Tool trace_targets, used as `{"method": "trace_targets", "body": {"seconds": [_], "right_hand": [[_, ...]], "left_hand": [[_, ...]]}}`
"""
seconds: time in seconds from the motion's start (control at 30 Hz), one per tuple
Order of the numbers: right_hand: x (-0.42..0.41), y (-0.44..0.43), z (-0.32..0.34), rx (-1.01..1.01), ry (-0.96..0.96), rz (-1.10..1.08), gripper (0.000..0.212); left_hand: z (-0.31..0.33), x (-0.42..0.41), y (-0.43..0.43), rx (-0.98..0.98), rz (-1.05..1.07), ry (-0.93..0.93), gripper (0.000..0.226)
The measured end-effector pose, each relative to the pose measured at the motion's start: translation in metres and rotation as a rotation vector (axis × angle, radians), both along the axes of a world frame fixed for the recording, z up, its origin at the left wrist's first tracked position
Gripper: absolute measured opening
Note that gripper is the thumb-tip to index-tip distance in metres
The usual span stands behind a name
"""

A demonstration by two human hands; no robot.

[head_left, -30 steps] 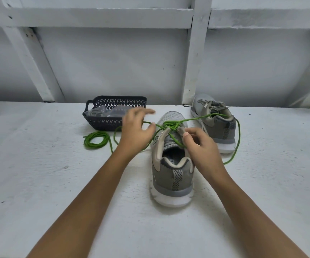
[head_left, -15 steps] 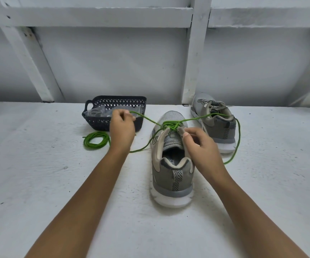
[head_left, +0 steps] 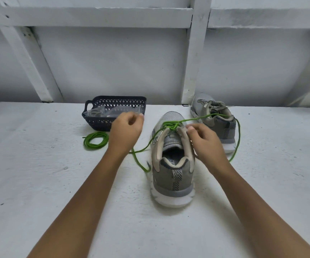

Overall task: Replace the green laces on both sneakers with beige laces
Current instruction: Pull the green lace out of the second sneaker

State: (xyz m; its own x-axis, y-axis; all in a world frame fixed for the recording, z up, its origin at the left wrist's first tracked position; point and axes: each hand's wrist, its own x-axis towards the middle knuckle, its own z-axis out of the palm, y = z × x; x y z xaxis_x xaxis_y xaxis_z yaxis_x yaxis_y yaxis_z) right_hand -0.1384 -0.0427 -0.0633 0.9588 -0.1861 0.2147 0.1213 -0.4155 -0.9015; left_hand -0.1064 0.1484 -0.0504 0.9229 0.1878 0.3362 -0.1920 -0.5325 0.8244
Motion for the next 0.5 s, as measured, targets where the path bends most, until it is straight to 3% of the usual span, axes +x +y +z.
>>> {"method": "trace_targets", "body": {"seconds": [0.1,0.27,0.4,0.5], "right_hand": [[0.014,-0.005,0.003,-0.240,-0.020,0.012,0.029],[0.040,-0.008,0.011,-0.619,-0.053,0.162,0.050],[0.053,-0.010,0.016,-0.789,0.035,0.188,0.036],[0.044,-0.010,0.029,-0.695,0.018,0.126,0.020]], "left_hand": [[-0.003,-0.003,-0.012,0.027,-0.167,0.013,0.018],[-0.011,-0.013,-0.028,0.101,-0.392,0.166,0.053],[-0.013,-0.014,-0.028,0.199,-0.337,0.157,0.056],[-0.010,-0.018,-0.030,0.178,-0.316,0.047,0.048]]}}
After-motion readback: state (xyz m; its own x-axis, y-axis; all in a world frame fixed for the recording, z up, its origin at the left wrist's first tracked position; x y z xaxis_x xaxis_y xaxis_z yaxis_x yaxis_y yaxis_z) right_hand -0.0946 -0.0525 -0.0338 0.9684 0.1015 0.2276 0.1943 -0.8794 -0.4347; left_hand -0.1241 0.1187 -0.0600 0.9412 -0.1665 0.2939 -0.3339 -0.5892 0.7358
